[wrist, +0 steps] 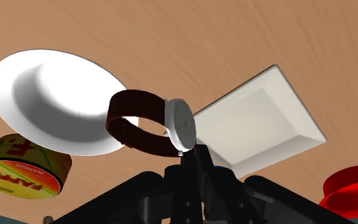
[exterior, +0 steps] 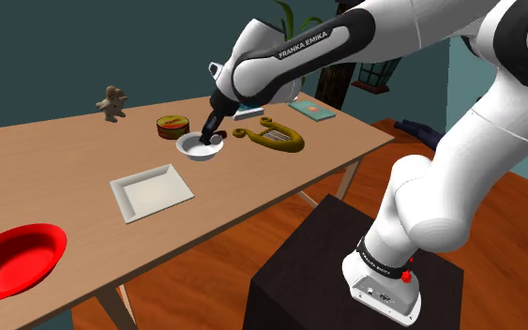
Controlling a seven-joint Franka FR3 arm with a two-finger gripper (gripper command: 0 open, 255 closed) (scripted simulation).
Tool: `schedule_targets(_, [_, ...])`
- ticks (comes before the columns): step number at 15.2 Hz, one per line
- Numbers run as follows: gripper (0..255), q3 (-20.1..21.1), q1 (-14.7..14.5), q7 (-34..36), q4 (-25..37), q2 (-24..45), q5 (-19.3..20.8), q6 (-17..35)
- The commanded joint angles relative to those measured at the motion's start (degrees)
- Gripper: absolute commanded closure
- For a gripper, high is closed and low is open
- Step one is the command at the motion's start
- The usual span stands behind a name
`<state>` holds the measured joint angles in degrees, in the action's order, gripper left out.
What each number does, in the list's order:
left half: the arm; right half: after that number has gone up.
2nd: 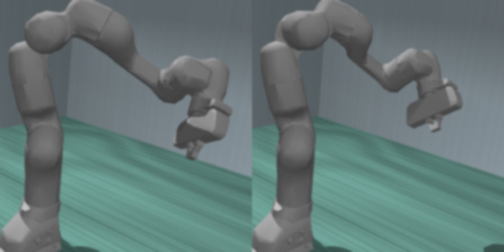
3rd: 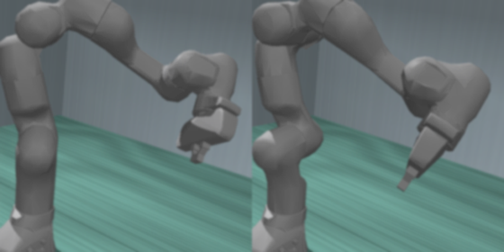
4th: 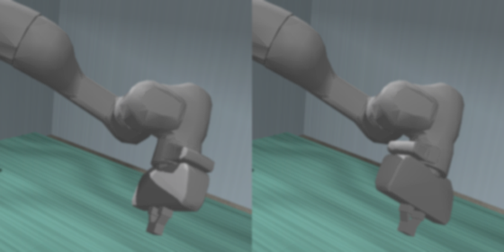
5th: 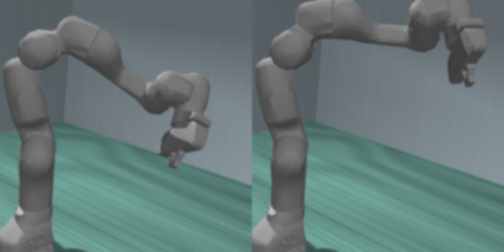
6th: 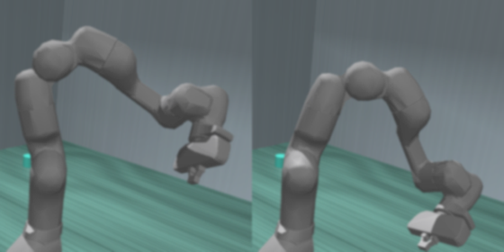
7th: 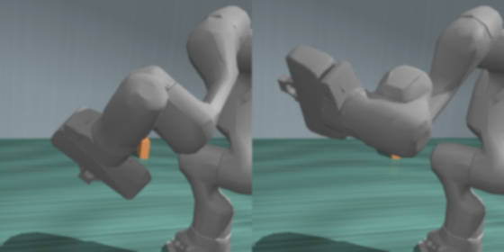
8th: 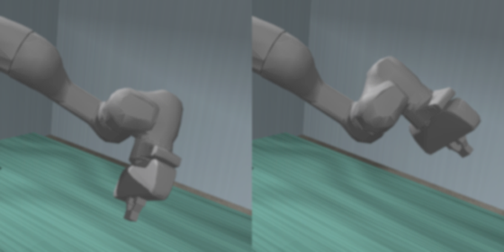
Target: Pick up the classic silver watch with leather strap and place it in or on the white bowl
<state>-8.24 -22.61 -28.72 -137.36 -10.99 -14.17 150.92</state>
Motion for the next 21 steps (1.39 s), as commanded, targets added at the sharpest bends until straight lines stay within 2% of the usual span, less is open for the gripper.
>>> schedule_targets(1, [255, -1.7, 0.1, -3.0, 4.8, 4.1, -1.7, -1.2])
schedule_targets(5, [255, -3.9, 1.0, -7.8, 14.2, 11.5, -5.1, -4.3])
schedule_targets(9, [255, -5.2, 3.2, -12.0, 25.9, 20.0, -8.4, -8.8])
schedule_targets(21, [255, -3.5, 4.1, -17.3, 22.4, 24.4, -13.8, -1.5])
